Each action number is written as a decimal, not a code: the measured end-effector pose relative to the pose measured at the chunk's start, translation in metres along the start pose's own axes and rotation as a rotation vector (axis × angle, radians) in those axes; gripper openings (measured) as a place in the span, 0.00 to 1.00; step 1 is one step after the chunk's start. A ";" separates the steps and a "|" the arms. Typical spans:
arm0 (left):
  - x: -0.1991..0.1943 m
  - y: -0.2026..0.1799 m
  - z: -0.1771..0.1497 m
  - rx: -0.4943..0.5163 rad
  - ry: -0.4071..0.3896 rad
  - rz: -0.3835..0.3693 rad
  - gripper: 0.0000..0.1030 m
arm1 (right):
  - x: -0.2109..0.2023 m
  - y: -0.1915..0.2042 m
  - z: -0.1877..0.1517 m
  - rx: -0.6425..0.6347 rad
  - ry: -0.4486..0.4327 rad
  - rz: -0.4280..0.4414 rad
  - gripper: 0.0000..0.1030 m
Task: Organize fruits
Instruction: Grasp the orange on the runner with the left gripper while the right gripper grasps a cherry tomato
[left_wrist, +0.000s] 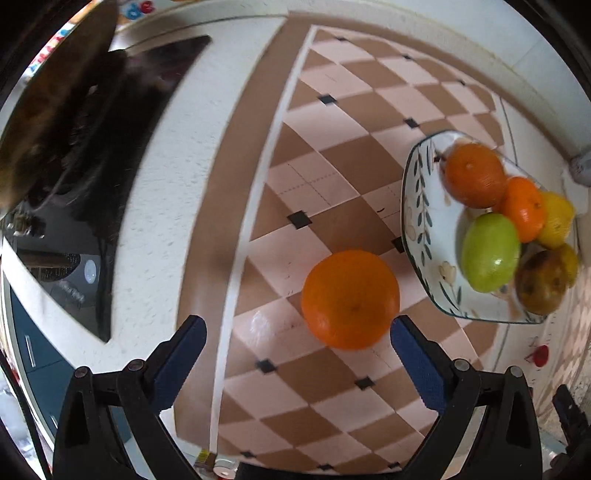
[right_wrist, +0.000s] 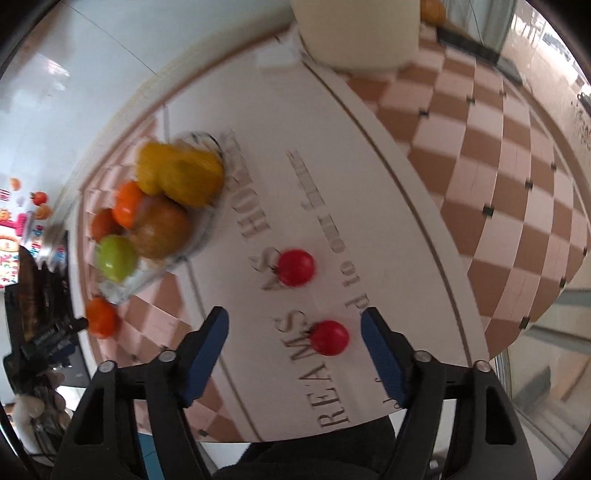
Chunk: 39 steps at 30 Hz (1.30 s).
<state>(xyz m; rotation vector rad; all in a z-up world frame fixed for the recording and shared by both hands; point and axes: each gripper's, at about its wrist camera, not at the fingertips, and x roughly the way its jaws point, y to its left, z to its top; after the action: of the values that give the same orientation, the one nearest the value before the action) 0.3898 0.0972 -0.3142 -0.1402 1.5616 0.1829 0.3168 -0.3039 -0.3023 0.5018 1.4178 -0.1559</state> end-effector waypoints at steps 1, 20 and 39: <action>0.003 -0.002 0.001 0.007 0.002 -0.002 0.99 | 0.009 -0.003 -0.002 0.005 0.018 -0.006 0.68; 0.012 -0.030 -0.034 0.116 -0.005 -0.081 0.61 | 0.049 0.033 -0.022 -0.156 0.100 -0.022 0.31; 0.014 -0.076 -0.119 0.160 0.018 -0.123 0.61 | 0.075 0.123 -0.050 -0.472 0.177 0.008 0.32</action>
<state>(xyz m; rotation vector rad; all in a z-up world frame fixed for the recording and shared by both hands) 0.2884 -0.0007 -0.3307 -0.1115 1.5735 -0.0403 0.3331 -0.1595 -0.3487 0.1319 1.5632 0.2331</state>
